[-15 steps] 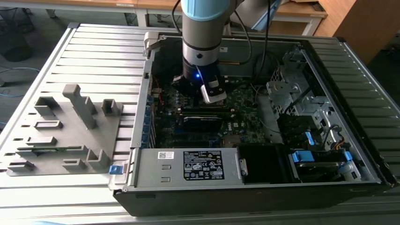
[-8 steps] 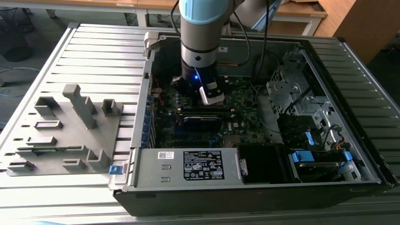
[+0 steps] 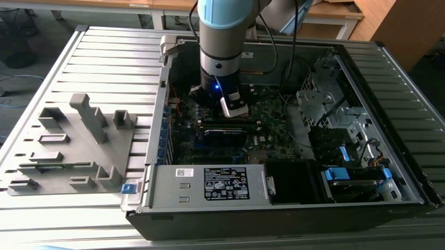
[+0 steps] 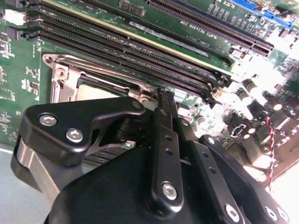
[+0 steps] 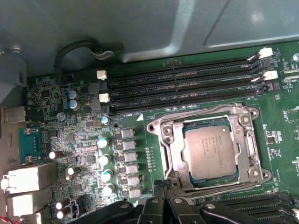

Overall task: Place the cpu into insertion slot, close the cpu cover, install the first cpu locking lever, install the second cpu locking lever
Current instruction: 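Install the second cpu locking lever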

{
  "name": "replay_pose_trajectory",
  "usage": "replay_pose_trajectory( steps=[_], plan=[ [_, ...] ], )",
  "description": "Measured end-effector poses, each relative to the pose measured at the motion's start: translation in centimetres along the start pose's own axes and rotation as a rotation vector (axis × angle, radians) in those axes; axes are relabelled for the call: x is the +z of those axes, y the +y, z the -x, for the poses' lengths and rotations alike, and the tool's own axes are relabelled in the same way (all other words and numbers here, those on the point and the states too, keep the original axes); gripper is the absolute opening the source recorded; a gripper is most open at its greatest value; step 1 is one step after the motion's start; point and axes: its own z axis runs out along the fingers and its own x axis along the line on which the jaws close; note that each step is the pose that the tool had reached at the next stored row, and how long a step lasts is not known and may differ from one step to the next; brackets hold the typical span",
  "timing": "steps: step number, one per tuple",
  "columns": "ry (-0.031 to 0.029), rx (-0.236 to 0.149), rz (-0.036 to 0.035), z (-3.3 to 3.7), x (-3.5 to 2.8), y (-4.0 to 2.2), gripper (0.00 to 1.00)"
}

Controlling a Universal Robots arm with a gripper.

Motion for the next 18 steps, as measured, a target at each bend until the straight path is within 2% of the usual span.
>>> replay_pose_trajectory(
  steps=[3,6,15,18],
  plan=[
    [-0.0001,0.0,0.0001,0.0,-0.02,0.0,0.11],
    [-0.0004,0.0,0.0002,0.0,-0.35,0.05,0.11],
    [-0.0002,0.0,-0.0022,0.0,-2.98,0.36,0.11],
    [-0.0003,0.0,-0.0031,0.0,-3.47,0.41,0.11]
  ],
)
